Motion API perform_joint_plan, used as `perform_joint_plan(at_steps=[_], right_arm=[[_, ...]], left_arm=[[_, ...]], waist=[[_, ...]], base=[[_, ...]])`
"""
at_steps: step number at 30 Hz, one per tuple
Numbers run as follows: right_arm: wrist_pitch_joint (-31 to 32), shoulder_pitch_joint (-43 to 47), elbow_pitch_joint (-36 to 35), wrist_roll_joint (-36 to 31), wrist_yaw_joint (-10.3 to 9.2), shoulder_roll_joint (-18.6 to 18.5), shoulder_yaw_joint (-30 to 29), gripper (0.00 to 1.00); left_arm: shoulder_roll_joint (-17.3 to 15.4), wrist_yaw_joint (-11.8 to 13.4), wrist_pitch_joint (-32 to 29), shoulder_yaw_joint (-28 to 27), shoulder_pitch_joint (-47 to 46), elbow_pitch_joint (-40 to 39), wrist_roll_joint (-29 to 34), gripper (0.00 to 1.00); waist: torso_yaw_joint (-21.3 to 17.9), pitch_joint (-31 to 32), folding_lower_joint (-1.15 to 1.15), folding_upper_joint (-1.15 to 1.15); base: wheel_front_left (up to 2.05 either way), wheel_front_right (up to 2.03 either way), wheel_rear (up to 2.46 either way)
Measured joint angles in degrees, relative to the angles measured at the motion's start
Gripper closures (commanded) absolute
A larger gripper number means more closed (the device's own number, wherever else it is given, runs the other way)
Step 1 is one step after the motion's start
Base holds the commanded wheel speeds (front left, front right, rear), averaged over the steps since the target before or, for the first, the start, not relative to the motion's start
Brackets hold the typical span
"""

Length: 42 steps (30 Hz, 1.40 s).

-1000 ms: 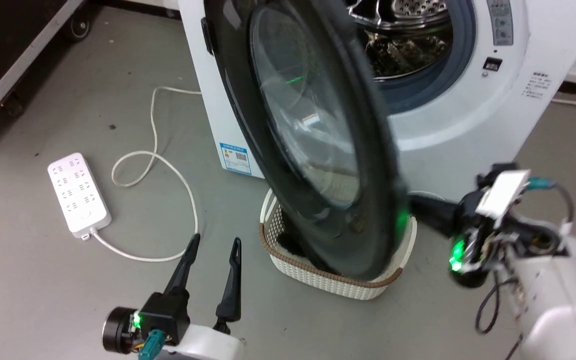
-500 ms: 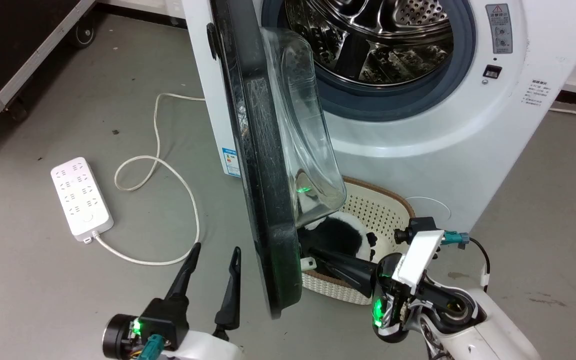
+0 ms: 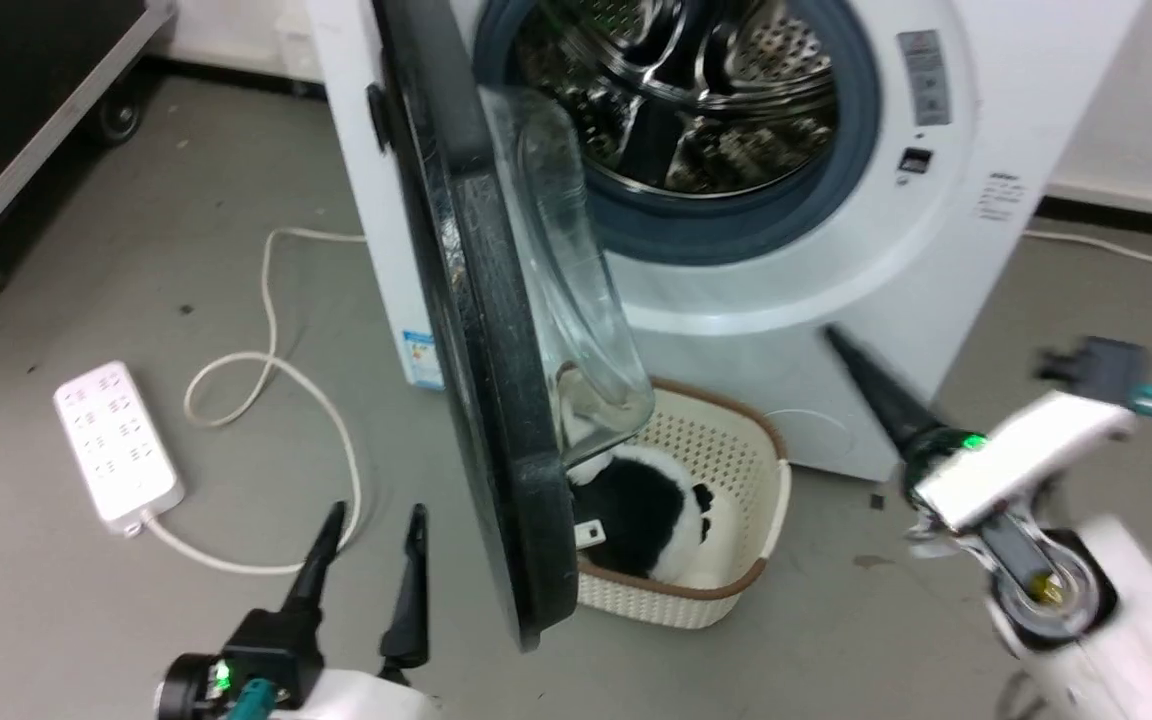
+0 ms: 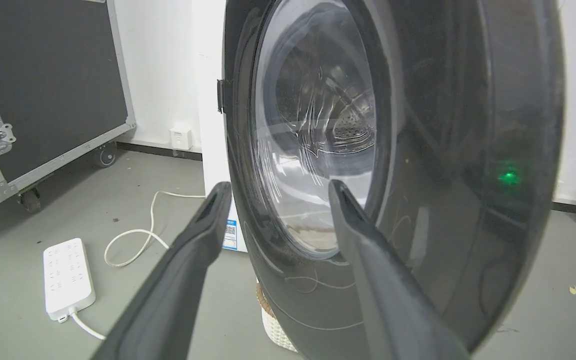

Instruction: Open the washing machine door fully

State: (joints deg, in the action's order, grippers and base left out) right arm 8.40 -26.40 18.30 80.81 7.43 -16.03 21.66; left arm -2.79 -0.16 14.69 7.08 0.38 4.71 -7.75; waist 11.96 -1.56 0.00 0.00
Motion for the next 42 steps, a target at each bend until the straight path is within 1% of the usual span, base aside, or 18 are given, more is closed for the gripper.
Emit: perform_joint_plan(at_steps=[2, 5, 7, 9, 12, 15, 19, 21, 24, 27, 30, 35, 42], right_arm=[[-6.7, 1.7, -2.9, -8.2, 0.00, -2.7, 0.3, 0.00], [-14.6, 5.0, -5.2, -21.1, 0.00, -6.2, 0.8, 0.00], [-18.6, 7.5, -5.8, -28.7, 0.00, -7.1, -0.4, 0.00], [-20.3, 10.3, -6.0, -36.4, 0.00, -7.0, -3.1, 0.00], [-21.6, 14.9, -7.1, -47.8, 0.00, -4.6, -9.4, 0.00], [-21.7, 20.2, -9.2, -58.1, 0.00, 1.0, -17.0, 0.00], [-21.6, 26.7, -13.7, -69.0, 0.00, 8.7, -23.4, 0.00], [-21.3, 29.2, -15.5, -72.2, 0.00, 11.1, -25.7, 0.00], [-21.3, 32.1, -17.1, -74.4, 0.01, 12.6, -27.3, 0.00], [-21.3, 33.9, -17.7, -74.9, 0.00, 12.8, -28.0, 0.00], [-21.4, 35.0, -17.3, -73.6, 0.00, 12.8, -27.0, 0.00], [-21.7, 35.3, -16.7, -73.5, 0.01, 12.9, -26.2, 0.00], [-21.7, 35.3, -16.3, -73.2, 0.01, 12.9, -26.9, 0.00]], left_arm=[[-0.1, -0.1, 0.0, -1.0, 0.3, 0.2, 0.0, 0.00], [-0.3, -0.7, 0.0, -2.4, 1.1, 0.5, -0.2, 0.00], [-0.3, -1.2, 0.0, -2.8, 1.7, 0.4, -0.5, 0.00], [-0.6, -2.1, 0.0, -3.1, 2.2, 0.5, -0.6, 0.00], [-1.3, -2.6, 0.0, -3.6, 2.3, 0.5, -0.5, 0.00], [-1.5, -3.1, 0.0, -3.8, 2.7, 0.3, -0.4, 0.00], [-1.6, -3.5, 0.0, -3.7, 3.1, 0.0, 0.4, 0.00], [-1.7, -3.6, 0.0, -3.6, 3.1, -0.2, 1.0, 0.00], [-1.8, -4.1, 0.0, -3.5, 3.1, -0.5, 1.5, 0.00], [-1.9, -4.1, 0.0, -3.4, 3.1, -0.5, 2.1, 0.00], [-1.9, -4.1, 0.0, -3.2, 3.2, -0.5, 2.7, 0.00], [-1.8, -4.0, 0.0, -3.2, 3.5, 0.0, 3.0, 0.00], [-1.7, -4.0, 0.0, -3.5, 4.0, 0.5, 3.0, 0.00]], waist=[[-0.8, 0.7, 0.00, 0.00], [-2.1, 1.8, 0.00, 0.00], [-2.9, 2.5, -0.01, 0.00], [-3.9, 2.9, -0.01, 0.00], [-5.1, 3.4, -0.01, 0.00], [-6.0, 3.6, -0.01, 0.00], [-6.7, 3.7, -0.01, 0.00], [-7.0, 3.7, -0.01, 0.00], [-7.4, 3.6, -0.01, 0.00], [-7.8, 3.4, -0.01, 0.00], [-8.2, 3.3, 0.00, 0.00], [-8.4, 3.3, 0.00, 0.00], [-8.3, 3.5, 0.00, 0.00]], base=[[0.00, 0.00, 0.00], [0.00, 0.00, 0.00], [0.00, 0.00, 0.00], [0.00, 0.00, 0.00], [0.00, 0.00, 0.00], [0.00, 0.00, 0.00], [0.00, 0.00, 0.00], [0.00, 0.00, 0.00], [0.00, 0.00, 0.00], [0.00, 0.00, 0.00], [0.00, 0.00, 0.00], [0.00, 0.00, 0.00], [0.00, 0.00, 0.00]])
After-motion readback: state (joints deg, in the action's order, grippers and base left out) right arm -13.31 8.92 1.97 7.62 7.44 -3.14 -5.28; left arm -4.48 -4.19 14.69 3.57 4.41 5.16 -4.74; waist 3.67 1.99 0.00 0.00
